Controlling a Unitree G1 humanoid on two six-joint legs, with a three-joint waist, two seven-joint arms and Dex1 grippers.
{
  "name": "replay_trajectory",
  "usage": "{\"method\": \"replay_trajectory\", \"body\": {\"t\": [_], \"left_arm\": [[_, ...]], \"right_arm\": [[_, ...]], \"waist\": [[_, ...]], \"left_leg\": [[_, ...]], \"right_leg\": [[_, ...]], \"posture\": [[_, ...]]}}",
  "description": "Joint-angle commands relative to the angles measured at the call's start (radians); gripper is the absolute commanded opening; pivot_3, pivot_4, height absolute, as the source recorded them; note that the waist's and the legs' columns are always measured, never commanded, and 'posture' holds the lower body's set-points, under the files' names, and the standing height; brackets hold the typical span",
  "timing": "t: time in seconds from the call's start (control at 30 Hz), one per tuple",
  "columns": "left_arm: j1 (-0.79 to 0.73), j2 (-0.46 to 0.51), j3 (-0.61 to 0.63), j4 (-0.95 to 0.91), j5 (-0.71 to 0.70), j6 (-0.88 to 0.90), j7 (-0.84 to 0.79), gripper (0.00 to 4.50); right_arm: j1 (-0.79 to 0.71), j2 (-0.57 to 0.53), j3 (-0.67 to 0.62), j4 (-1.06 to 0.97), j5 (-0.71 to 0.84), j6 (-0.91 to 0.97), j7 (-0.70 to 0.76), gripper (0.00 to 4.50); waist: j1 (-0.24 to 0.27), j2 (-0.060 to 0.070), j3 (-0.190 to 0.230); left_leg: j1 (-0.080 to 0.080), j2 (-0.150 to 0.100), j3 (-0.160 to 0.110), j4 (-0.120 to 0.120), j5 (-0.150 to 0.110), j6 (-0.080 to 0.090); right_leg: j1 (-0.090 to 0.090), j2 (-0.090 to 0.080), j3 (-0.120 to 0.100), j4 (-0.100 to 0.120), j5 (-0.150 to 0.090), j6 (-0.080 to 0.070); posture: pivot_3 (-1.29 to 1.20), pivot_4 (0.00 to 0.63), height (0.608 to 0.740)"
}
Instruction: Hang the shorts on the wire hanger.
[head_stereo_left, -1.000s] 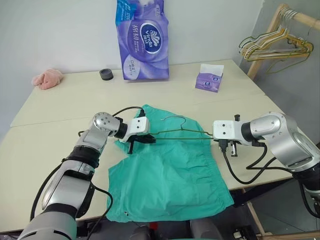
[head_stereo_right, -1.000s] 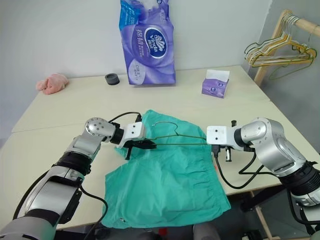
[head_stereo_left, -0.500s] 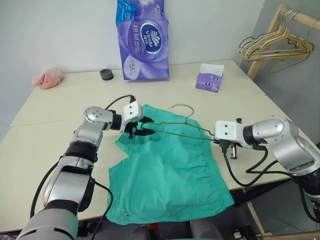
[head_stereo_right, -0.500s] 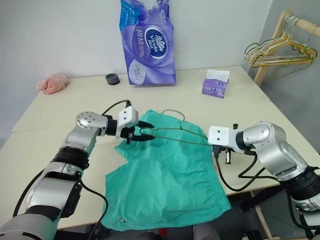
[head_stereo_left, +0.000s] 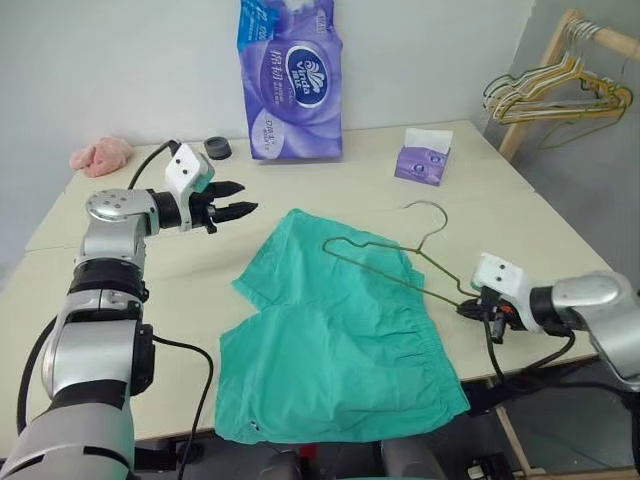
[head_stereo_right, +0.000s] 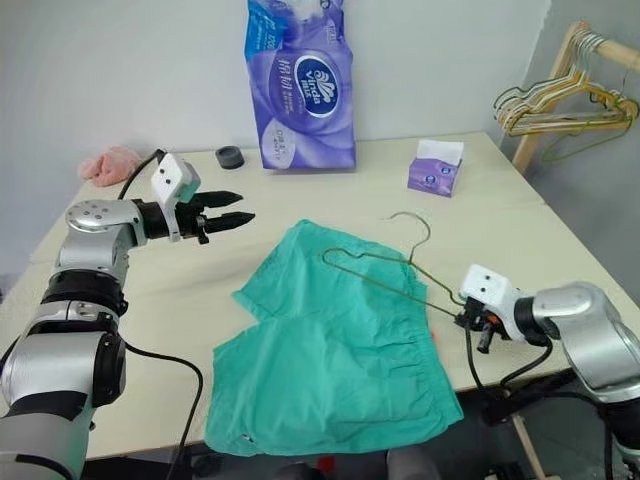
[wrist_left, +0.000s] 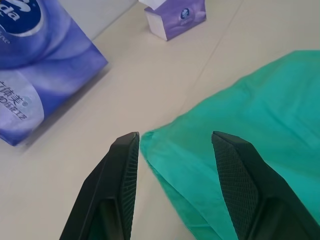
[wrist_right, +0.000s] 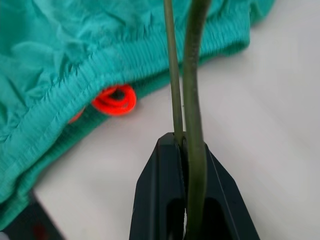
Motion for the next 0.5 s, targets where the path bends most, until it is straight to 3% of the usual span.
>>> {"method": "replay_trajectory", "body": {"t": [0.03, 0.2, 0.5], "left_arm": [[0.052, -0.023, -0.016, -0.136, -0.038, 0.023, -0.077, 2.41], [0.113, -0.056, -0.035, -0.244, -0.055, 0.078, -0.122, 2.41], [0.176, -0.154, -0.103, -0.410, -0.074, 0.134, -0.166, 2.41]], "right_arm": [[0.106, 0.003, -0.222, -0.097, 0.104, 0.152, -0.023, 0.00], [0.332, 0.002, -0.461, -0.245, 0.231, 0.345, -0.005, 0.00], [0.757, 0.084, -0.705, -0.429, 0.415, 0.493, 0.033, 0.00]], "waist": [[0.009, 0.000, 0.000], [0.012, -0.001, 0.001], [0.011, -0.001, 0.001]], "left_leg": [[0.000, 0.000, 0.000, 0.000, 0.000, 0.000], [-0.001, 0.001, 0.000, 0.000, 0.000, 0.000], [0.000, 0.002, 0.002, 0.000, 0.000, 0.000]], "right_leg": [[0.000, 0.000, 0.000, 0.001, 0.000, 0.000], [-0.001, 0.000, 0.000, 0.003, 0.000, 0.000], [0.001, 0.001, 0.000, 0.003, -0.001, 0.001]], "posture": [[-0.24, 0.081, 0.740], [-0.28, 0.091, 0.740], [-0.32, 0.101, 0.740]]}}
